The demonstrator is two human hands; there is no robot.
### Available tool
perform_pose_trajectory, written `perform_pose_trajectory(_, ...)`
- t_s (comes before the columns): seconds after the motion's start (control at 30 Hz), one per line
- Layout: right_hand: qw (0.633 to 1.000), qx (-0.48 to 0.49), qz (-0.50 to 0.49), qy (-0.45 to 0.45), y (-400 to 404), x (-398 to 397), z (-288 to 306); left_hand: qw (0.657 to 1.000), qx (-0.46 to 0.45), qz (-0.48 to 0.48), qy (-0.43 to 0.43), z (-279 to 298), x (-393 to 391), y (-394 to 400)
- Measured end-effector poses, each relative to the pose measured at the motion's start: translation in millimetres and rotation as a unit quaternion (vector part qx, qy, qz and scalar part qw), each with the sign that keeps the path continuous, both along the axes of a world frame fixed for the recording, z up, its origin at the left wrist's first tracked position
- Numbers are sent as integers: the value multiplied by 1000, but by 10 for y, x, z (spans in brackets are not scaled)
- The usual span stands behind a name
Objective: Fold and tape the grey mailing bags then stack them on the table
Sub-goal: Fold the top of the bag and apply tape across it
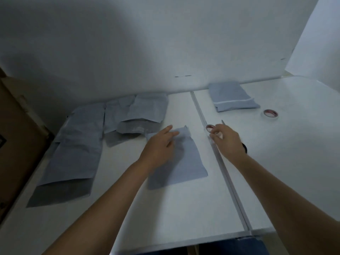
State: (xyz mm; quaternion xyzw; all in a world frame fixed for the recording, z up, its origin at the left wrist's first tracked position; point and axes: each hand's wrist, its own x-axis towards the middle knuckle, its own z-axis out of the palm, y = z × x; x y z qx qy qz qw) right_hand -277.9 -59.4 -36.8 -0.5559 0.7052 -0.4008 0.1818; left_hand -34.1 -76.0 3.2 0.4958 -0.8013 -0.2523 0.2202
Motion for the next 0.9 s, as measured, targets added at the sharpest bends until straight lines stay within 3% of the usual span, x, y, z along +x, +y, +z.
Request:
perform_pose_trajectory(0.1,955,25,62,-290,71,211,191,989,79,46,116,48,-34,-47)
perform_pose_trajectory(0.2,899,54,157,-405,193,394,292,959,150,77,226,75,-45,-21)
perform_pose_trajectory(0.3,892,70,209,-395,269,519,318,932,202,93,285,109,-8,36)
perform_pose_trajectory(0.43,902,83,218,-364,270,648,347,933,194,91,290,157,80,130)
perform_pose_trajectory(0.9,944,85,204,-245,271,982,489,974,53,160,153,295,338,253)
